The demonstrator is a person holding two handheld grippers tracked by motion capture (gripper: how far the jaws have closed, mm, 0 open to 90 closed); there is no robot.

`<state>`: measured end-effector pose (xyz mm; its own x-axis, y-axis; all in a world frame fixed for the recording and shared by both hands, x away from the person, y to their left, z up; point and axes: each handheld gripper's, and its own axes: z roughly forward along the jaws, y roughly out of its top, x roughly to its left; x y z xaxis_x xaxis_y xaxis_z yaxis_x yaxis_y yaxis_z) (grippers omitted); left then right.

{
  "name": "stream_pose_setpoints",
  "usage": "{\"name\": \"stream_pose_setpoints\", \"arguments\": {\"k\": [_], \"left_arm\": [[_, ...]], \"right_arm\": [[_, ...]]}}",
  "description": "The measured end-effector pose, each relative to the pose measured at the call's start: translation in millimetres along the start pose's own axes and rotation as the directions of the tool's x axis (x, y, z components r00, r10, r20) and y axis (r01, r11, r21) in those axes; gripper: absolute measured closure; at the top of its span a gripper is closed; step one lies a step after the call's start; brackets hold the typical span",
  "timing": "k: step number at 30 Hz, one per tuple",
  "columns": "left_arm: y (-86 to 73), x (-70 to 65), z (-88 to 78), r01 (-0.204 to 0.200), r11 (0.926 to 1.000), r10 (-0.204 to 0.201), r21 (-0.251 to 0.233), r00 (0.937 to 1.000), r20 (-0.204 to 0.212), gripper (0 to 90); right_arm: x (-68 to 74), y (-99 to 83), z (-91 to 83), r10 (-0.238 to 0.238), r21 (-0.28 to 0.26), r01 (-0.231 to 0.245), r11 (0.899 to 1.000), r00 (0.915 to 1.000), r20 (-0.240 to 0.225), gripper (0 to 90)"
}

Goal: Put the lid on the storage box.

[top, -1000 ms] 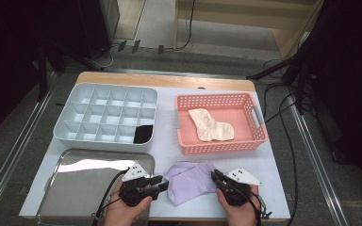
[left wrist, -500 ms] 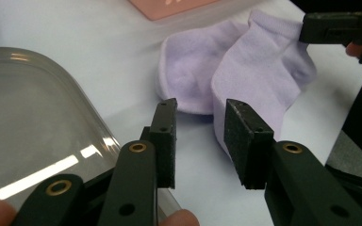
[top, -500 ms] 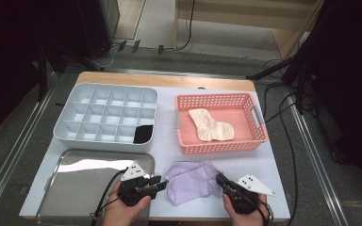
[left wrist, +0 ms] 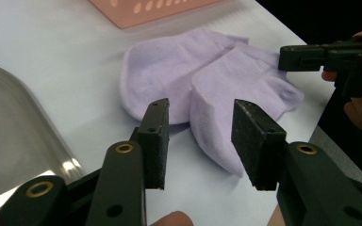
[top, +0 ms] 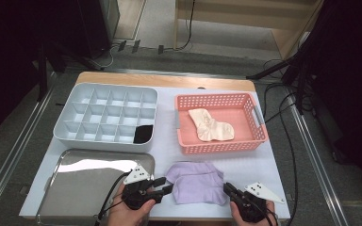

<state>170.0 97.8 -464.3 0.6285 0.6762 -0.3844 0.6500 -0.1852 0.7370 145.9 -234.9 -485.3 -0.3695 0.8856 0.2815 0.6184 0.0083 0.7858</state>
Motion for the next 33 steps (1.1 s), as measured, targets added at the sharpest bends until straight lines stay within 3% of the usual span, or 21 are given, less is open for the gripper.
{"name": "stream_pose_setpoints", "arguments": {"k": [2, 3, 5, 7, 8, 9, 10, 11, 13, 15, 20, 27, 33], "left_arm": [[-1.9, -3.2, 6.1, -0.01, 0.9997, 0.01, 0.021, 1.0, -0.001, 56.0], [-3.5, -6.9, 12.8, -0.003, 0.9991, 0.004, 0.043, 0.9999, -0.01, 55.9], [-4.3, -8.8, 15.5, -0.005, 0.9987, 0.006, 0.05, 0.9999, -0.014, 55.3], [-6.1, -13.6, 20.6, -0.024, 0.9969, 0.027, 0.075, 0.999, -0.035, 55.3], [-7.1, -14.9, 22.0, -0.04, 0.9955, 0.045, 0.086, 0.9974, -0.057, 55.3], [-8.0, -15.5, 22.5, -0.048, 0.9944, 0.056, 0.094, 0.9956, -0.076, 57.1], [-8.4, -15.1, 22.4, -0.049, 0.9938, 0.057, 0.1, 0.995, -0.082, 64.6], [-8.3, -14.3, 21.6, -0.042, 0.9939, 0.051, 0.102, 0.9954, -0.081, 64.6], [-7.2, -12.8, 19.8, -0.027, 0.993, 0.035, 0.115, 0.9973, -0.064, 78.5], [-6.4, -11.6, 18.8, -0.026, 0.9921, 0.034, 0.123, 0.9974, -0.064, 85.9], [-2.7, -8.5, 14.5, -0.021, 0.9947, 0.028, 0.101, 0.9978, -0.06, 87.6], [15.6, -2.6, 5.3, -0.009, 0.9989, 0.012, 0.046, 0.9982, -0.059, 86.7], [29.8, 9.3, 12.5, 0.016, 0.9975, -0.012, 0.069, 0.998, -0.061, 86.4]], "right_arm": [[0.5, -0.4, 0.9, -0.002, -0.003, 0.001, 1.0, 1.0, -0.004, 83.6], [0.7, -2.6, 2.4, -0.003, -0.011, 0.003, 1.0, 1.0, 0.005, 77.4], [0.7, -3.9, 3.0, -0.001, -0.021, 0.002, 1.0, 0.9999, 0.017, 73.7], [0.0, -7.2, 4.3, 0.011, -0.026, -0.009, 1.0, 0.9989, 0.047, 65.4], [0.0, -7.2, 4.3, 0.011, -0.026, -0.009, 1.0, 0.9989, 0.047, 65.4], [-0.3, -8.0, 5.3, 0.006, -0.018, -0.005, 1.0, 0.9987, 0.05, 65.5], [-0.2, -9.2, 6.2, 0.003, 0.0, -0.003, 1.0, 0.9985, 0.054, 70.4], [-0.2, -9.2, 6.2, 0.003, 0.0, -0.003, 1.0, 0.9985, 0.054, 70.4], [0.3, -9.4, 6.3, 0.012, 0.022, -0.013, 1.0, 0.9997, 0.023, 77.2], [2.0, -9.5, 6.7, 0.012, 0.046, -0.013, 0.999, 0.9999, 0.006, 85.7], [4.8, -3.3, -1.5, 0.011, -0.004, -0.011, 1.0, 0.9999, 0.007, 88.0], [7.5, 13.3, -7.4, -0.017, -0.08, 0.016, 0.997, 0.9998, -0.005, 87.9], [4.5, 26.1, 5.3, -0.019, -0.065, 0.019, 0.998, 0.9998, -0.003, 87.6]]}}
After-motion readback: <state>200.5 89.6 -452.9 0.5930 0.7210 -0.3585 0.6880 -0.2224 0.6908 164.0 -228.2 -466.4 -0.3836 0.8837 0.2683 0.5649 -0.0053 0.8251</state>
